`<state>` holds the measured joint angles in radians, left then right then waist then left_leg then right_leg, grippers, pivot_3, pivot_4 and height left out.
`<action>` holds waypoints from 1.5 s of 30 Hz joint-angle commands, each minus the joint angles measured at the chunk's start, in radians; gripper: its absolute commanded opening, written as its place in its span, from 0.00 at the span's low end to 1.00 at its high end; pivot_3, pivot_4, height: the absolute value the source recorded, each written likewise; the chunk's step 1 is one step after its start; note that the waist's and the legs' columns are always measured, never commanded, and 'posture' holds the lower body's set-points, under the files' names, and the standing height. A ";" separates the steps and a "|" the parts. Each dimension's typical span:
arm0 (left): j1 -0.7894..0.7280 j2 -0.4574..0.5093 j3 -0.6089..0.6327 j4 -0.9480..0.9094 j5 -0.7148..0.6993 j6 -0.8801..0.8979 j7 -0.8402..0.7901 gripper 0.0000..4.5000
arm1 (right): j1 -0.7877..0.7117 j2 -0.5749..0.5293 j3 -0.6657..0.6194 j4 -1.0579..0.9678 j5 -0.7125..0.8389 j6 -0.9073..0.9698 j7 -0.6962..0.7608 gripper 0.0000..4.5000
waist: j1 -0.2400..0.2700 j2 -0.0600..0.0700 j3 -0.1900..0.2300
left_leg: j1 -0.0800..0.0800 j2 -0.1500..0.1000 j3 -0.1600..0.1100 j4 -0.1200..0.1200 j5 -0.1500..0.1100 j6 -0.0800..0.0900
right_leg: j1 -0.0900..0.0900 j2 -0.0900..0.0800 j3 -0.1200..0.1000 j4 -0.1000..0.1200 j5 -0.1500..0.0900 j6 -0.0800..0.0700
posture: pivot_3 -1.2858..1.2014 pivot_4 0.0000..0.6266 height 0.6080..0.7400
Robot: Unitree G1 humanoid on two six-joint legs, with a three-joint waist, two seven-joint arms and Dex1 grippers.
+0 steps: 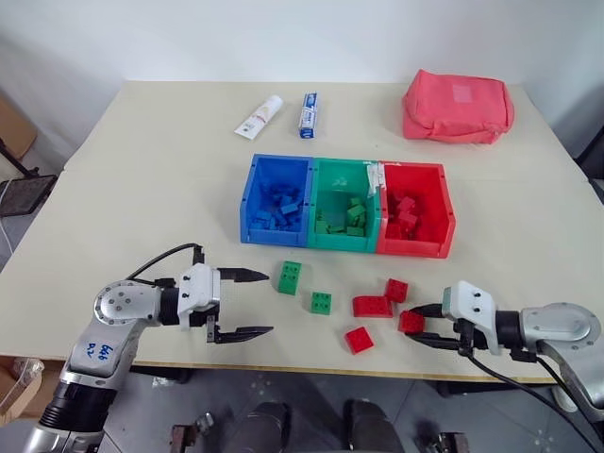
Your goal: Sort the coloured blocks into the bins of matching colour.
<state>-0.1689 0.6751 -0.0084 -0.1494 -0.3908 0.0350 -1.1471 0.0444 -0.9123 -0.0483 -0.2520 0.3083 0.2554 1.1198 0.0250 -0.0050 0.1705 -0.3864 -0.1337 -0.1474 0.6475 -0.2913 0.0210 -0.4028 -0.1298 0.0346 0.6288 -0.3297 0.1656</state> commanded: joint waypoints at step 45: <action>0.003 -0.019 0.043 0.066 -0.013 -0.080 -0.028 1.00 | -0.198 0.098 -0.013 0.231 0.002 -0.116 0.043 0.99 | -0.026 0.000 0.000 | 0.001 0.010 0.015 0.000 -0.002 -0.003 | -0.007 0.003 0.001 0.002 0.006 -0.005 | 0.52 0.24 1.00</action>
<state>-0.1727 0.6497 0.0222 -0.0643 -0.4012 -0.0365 -1.1801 -0.1298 -0.8174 -0.0925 -0.0087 0.3294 0.1189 1.1722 -0.0014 -0.0048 0.1705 -0.3858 -0.1237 -0.1322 0.6477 -0.2930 0.0185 -0.4101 -0.1272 0.0353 0.6303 -0.3236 0.1604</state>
